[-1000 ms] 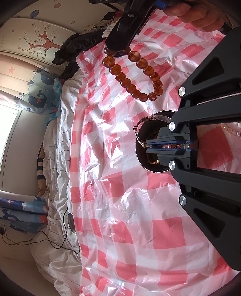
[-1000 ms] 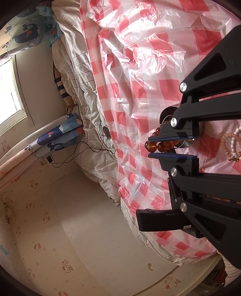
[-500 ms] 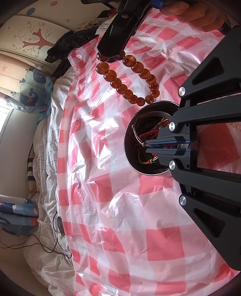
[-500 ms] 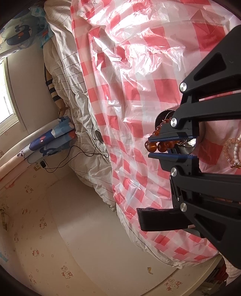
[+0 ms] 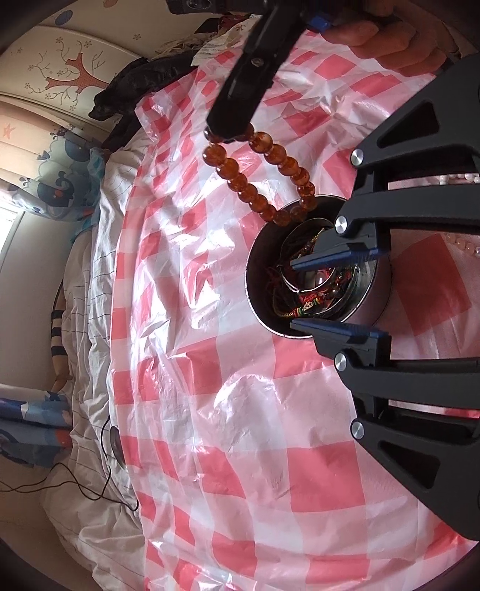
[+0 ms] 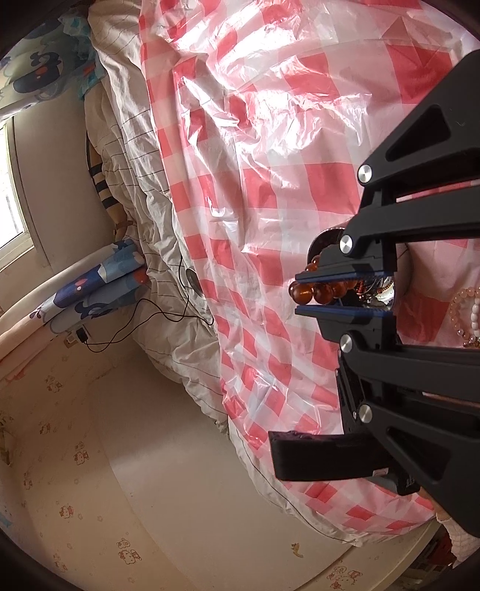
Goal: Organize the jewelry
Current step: 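Lower the bangle and amber bracelet into the tin and open both grippers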
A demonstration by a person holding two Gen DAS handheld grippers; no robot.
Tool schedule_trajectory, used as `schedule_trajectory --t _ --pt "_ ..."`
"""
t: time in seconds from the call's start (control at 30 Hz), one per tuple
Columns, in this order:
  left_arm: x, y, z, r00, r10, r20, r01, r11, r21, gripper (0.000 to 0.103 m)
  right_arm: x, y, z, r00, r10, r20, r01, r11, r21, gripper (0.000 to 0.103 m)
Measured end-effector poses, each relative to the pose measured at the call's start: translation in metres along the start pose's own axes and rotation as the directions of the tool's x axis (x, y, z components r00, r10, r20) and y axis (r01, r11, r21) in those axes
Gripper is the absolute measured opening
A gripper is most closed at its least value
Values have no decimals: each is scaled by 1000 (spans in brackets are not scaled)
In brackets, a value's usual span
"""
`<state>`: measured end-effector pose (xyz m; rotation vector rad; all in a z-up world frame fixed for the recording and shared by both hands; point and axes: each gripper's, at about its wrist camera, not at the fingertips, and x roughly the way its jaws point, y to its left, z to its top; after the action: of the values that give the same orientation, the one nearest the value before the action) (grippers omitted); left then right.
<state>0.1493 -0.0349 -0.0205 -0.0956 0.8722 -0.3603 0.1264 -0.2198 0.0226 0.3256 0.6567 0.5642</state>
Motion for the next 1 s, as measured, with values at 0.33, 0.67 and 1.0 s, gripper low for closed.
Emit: schedule_trajectory --t 0.33,0.67,1.0 --pt "-42 46 11 994 53 91 -39 989 -145 45 38 12 -23 997 -22 -80 17 998 -55 12" --pt "-47 48 12 994 46 101 -30 987 -155 46 68 15 -44 983 -9 -184 1 999 -43 40" --pt "-50 46 10 993 59 104 -43 988 -146 50 28 -5 -17 998 -18 -62 22 998 59 41"
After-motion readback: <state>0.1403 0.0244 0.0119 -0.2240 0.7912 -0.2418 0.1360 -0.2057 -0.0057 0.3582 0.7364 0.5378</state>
